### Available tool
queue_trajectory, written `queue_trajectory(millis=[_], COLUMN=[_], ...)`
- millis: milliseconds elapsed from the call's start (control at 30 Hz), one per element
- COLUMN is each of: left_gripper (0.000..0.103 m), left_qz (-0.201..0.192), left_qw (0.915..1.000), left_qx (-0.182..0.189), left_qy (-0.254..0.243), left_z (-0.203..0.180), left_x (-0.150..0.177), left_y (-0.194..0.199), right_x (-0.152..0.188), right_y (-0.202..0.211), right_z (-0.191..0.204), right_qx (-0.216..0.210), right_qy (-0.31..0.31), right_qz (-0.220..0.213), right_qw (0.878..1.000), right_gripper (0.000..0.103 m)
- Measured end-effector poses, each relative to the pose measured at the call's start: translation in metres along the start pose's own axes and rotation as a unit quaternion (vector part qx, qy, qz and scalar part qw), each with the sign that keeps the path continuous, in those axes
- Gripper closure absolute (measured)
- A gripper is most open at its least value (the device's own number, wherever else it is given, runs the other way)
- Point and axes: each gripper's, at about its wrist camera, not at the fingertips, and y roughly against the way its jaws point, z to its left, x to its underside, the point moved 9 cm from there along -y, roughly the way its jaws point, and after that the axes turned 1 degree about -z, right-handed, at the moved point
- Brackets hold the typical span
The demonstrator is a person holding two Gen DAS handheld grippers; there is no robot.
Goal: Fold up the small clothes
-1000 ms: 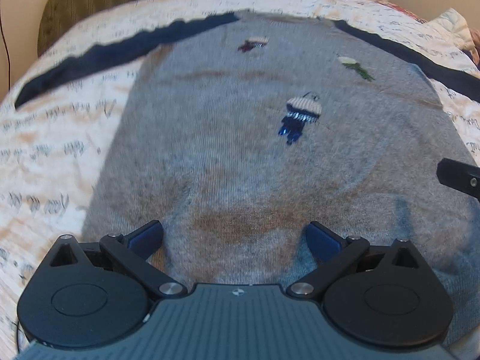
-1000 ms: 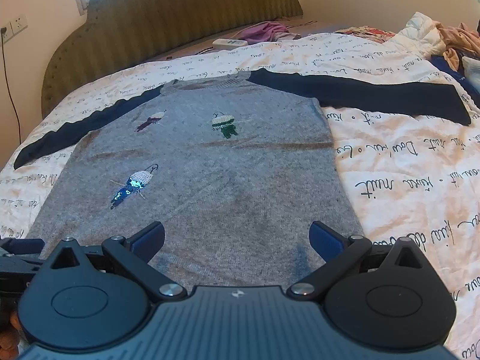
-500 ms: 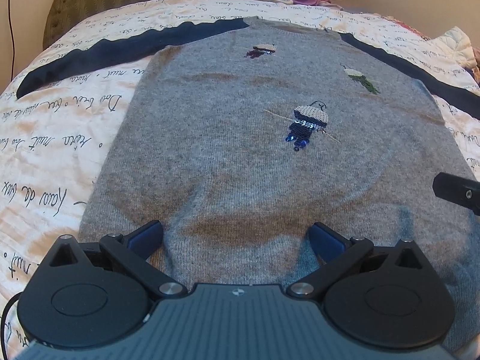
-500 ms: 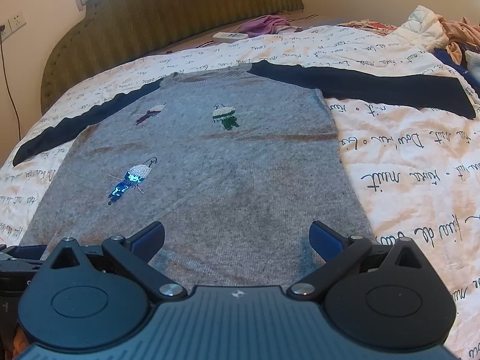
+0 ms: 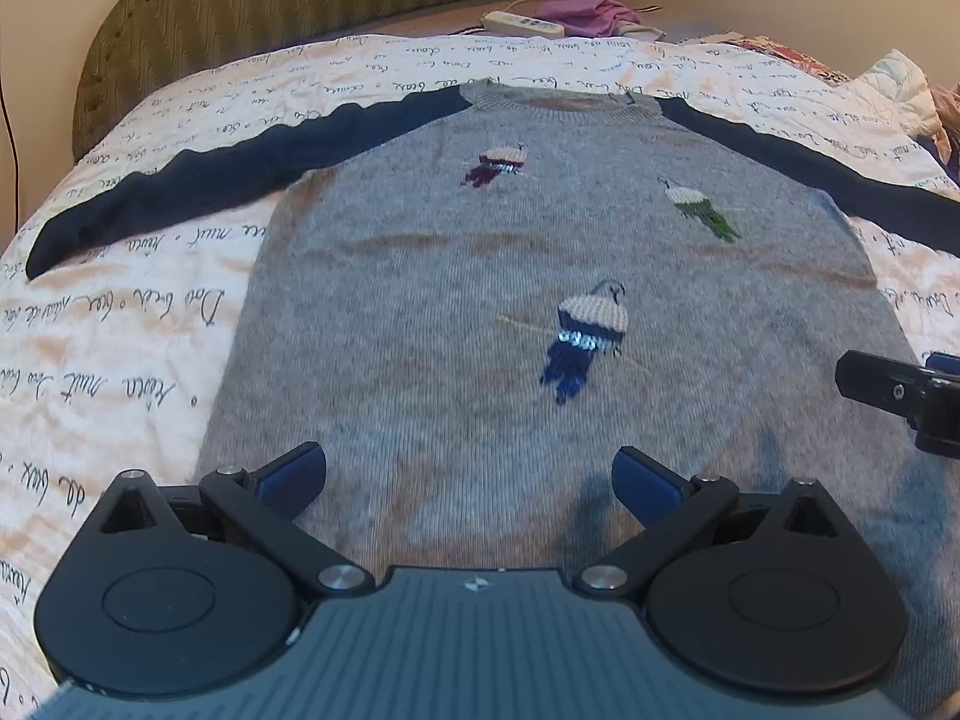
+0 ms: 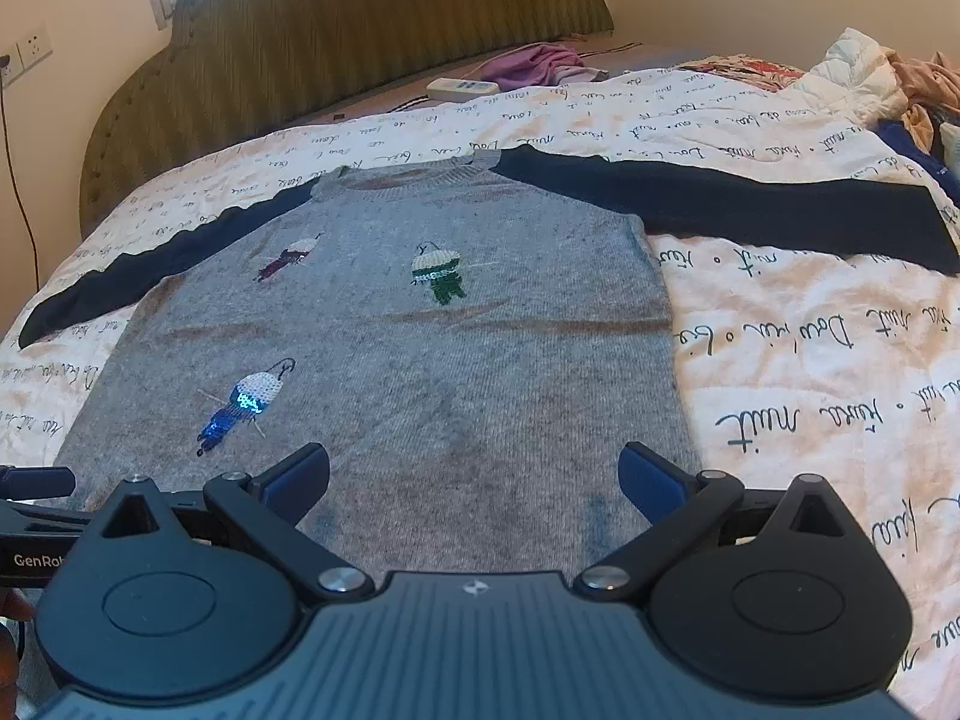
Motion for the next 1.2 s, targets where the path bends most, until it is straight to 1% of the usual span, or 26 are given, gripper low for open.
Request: queue_trajectory(millis=[133, 233, 333, 600, 700, 767, 833, 900, 933, 1033, 1200], left_gripper=[0.0, 0.0, 0.0, 0.0, 0.0, 0.0, 0.0, 0.0, 0.0, 0.0, 0.0], left_qz=[-0.007, -0.006, -0.003, -0.003, 0.0, -0.003, -0.005, -0.008, -0.008, -0.009, -0.017], left_qw=[1.0, 0.9999, 0.9999, 0.9998, 0.9998, 0.9997, 0.9997, 0.9996, 0.9997, 0.9996, 0.9996], left_qx=[0.003, 0.008, 0.005, 0.009, 0.008, 0.009, 0.013, 0.013, 0.013, 0.016, 0.017], left_qy=[0.004, 0.012, 0.015, 0.02, 0.02, 0.021, 0.022, 0.022, 0.021, 0.022, 0.018], left_z=[-0.001, -0.001, -0.002, -0.006, -0.008, -0.009, -0.008, -0.009, -0.01, -0.012, -0.02], left_x=[-0.014, -0.021, -0.029, -0.05, -0.055, -0.058, -0.061, -0.064, -0.066, -0.071, -0.087], left_y=[-0.005, -0.011, -0.019, -0.037, -0.044, -0.047, -0.05, -0.054, -0.057, -0.065, -0.079], right_x=[-0.011, -0.019, -0.027, -0.046, -0.056, -0.065, -0.075, -0.084, -0.088, -0.098, -0.103], right_y=[-0.009, -0.015, -0.023, -0.044, -0.048, -0.049, -0.05, -0.05, -0.049, -0.045, -0.037], right_z=[-0.006, -0.011, -0.017, -0.033, -0.047, -0.066, -0.093, -0.127, -0.147, -0.211, -0.313], right_qx=[0.005, 0.009, 0.012, 0.017, 0.022, 0.03, 0.036, 0.041, 0.05, 0.086, 0.136], right_qy=[0.004, 0.005, 0.004, 0.009, 0.013, 0.009, -0.004, -0.029, -0.047, -0.101, -0.197], right_qz=[0.0, -0.002, -0.003, -0.004, -0.016, -0.029, -0.043, -0.061, -0.068, -0.087, -0.113], right_qw=[1.0, 1.0, 1.0, 1.0, 1.0, 0.999, 0.998, 0.997, 0.995, 0.987, 0.964], right_gripper=[0.0, 0.0, 0.0, 0.0, 0.0, 0.0, 0.0, 0.0, 0.0, 0.0, 0.0])
